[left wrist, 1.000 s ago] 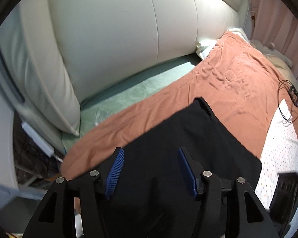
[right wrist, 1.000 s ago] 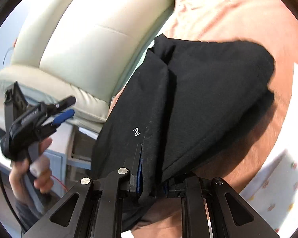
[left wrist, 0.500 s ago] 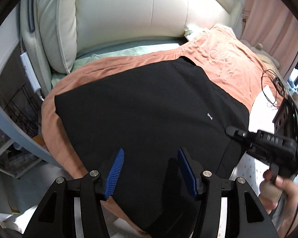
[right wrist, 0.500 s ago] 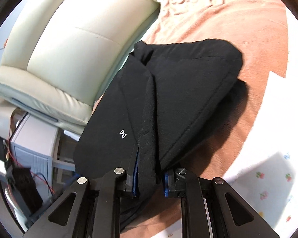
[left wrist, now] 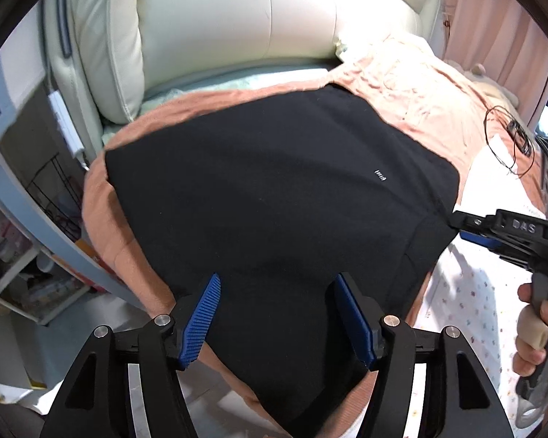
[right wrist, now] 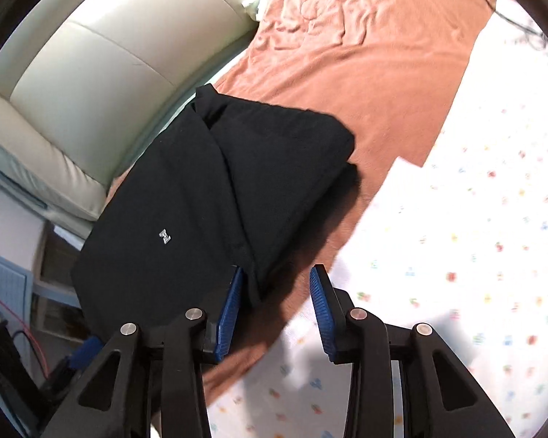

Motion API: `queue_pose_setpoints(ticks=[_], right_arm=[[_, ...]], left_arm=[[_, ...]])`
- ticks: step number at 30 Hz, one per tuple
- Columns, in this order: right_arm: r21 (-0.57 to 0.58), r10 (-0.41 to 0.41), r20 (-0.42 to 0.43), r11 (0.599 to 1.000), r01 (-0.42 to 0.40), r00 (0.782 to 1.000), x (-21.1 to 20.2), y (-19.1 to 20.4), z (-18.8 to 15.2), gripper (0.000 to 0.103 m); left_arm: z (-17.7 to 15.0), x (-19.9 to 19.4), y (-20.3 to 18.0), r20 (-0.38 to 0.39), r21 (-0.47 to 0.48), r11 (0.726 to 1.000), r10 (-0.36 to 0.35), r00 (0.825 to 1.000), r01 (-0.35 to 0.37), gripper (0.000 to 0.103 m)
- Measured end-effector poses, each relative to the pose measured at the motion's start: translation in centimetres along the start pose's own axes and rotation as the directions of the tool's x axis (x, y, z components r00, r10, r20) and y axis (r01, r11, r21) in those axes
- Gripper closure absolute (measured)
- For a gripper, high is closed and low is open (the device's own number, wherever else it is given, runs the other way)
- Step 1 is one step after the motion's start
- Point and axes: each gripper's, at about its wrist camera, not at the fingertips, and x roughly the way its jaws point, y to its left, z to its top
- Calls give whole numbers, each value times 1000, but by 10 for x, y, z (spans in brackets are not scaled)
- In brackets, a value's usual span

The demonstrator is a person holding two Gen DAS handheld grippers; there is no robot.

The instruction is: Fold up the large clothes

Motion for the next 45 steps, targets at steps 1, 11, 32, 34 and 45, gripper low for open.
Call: queue_pose_setpoints(ticks=[1, 11, 32, 34, 45], right_arm=[[-16, 2, 10, 1000, -1, 1000, -11, 2, 1, 67], [-105, -45, 81, 993, 54, 996, -108, -1, -24, 40], [-101, -142, 323, 978, 184, 936, -316, -53, -121, 0], [-101, -146, 339, 977, 190, 930, -328, -56, -132, 0], [-58, -212, 408, 965, 258, 888, -386, -76, -204, 0]], left_arm=[[1, -5, -1, 10, -2, 1000, -6, 1000, 6, 37], [-7, -72, -30, 95, 2, 998, -59, 994, 59, 17], [-62, -211, -109, 230, 119, 973, -223, 947, 200, 0], [-71, -220, -113, 239, 126, 972, -223, 945, 198, 0], [-124, -271, -130, 290, 194, 960, -250, 924, 199, 0]])
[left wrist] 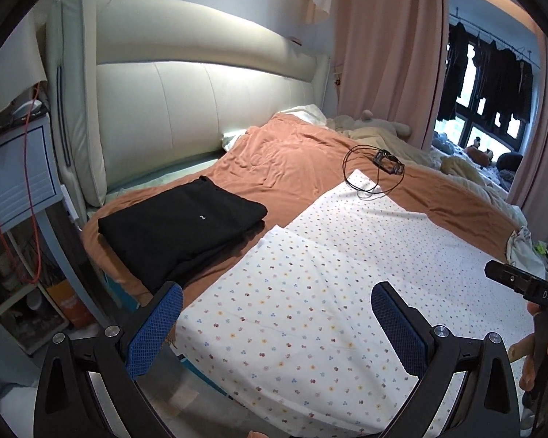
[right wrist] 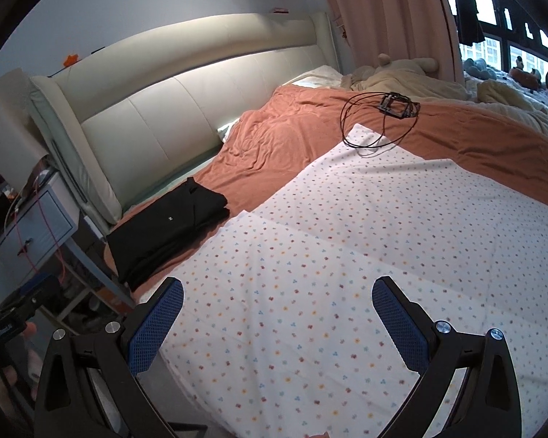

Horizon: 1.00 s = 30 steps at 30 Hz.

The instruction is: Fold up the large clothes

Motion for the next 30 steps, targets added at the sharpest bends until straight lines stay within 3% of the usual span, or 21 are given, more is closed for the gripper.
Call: queue_pose_setpoints(ticks=[14, 22, 30], right_arm=[[21, -183, 84, 983, 182, 979, -104, -30, -92, 0], [-1, -237, 138, 971, 240, 962, -163, -17, -138, 0], [71, -242, 196, 970, 233, 950, -220, -10, -186, 0]], left_arm=[[-45, -65, -37, 44, 71, 988, -141, 989, 137, 0], [-74, -115, -51, 83, 131, 970, -216, 973, 204, 0], [-109, -163, -65, 111, 195, 946, -283, 953, 258, 0]])
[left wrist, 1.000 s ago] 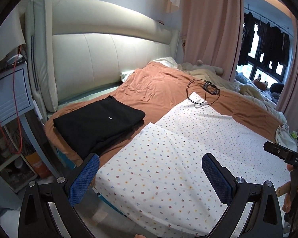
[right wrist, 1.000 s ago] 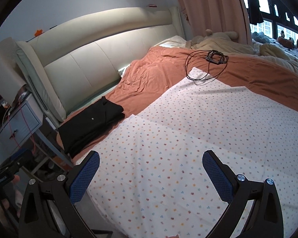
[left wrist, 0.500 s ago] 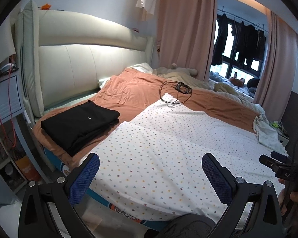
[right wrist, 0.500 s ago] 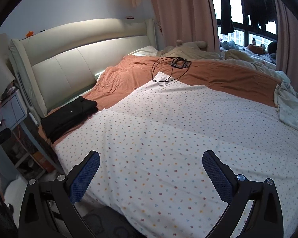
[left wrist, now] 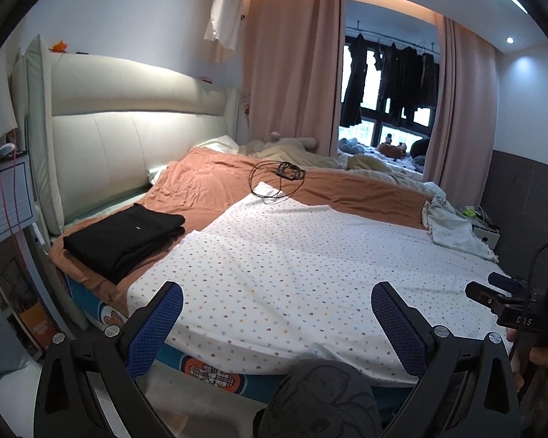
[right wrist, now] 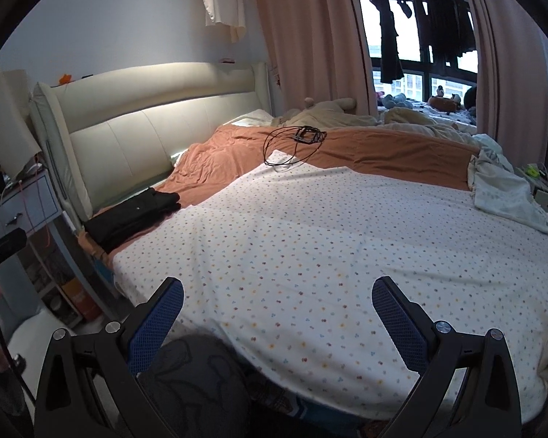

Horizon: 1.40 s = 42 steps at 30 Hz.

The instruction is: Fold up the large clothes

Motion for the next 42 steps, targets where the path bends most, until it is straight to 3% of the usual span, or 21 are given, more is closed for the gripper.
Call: queue_pose_setpoints(ticks=[8, 14, 23, 42], right_arm=[[64, -115, 48, 992, 112, 992, -60, -17, -33, 0], [94, -155, 69, 985, 148, 986, -94, -21, -55, 0], [125, -151, 86, 982, 140, 985, -122, -20, -71, 0], [121, -106, 80, 988, 95, 991, -128, -6, -77, 0]], left_arm=[[-22, -36, -24, 31, 42, 998, -50, 998, 49, 0], [-38, -57, -36, 41, 61, 995, -87, 995, 84, 0], [-43, -80, -44, 54, 83, 990, -116, 992, 111, 0], [-48, -93, -39, 73, 56, 991, -122, 990, 118, 0]])
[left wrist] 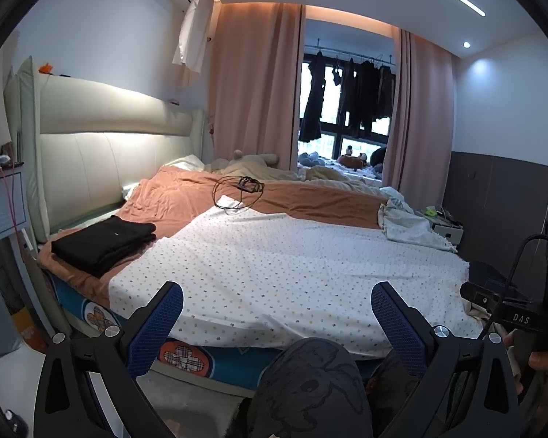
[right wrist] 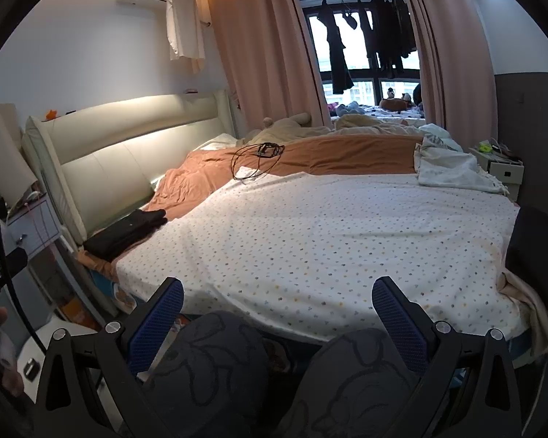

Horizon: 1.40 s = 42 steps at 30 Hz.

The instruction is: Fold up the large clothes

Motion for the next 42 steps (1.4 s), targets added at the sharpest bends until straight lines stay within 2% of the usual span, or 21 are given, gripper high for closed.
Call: queue_pose_setpoints(ticks=[6, 12, 42], right_arm=[[5, -11, -8, 1000, 11, 1000, 5, -2, -2, 0], [20, -16, -12, 1000, 16, 1000, 6, -6, -3, 0], [56, -3, -36, 998, 5, 999, 13, -15, -7, 0]], left_arm=[[0, 0, -1, -9, 1, 1000, 2, 1000, -2, 0], [-2, -3, -2, 15, 8, 1000, 25, 1000, -25, 0], [-2, 2, -3, -1, 11, 1000, 23, 1000, -23, 0]])
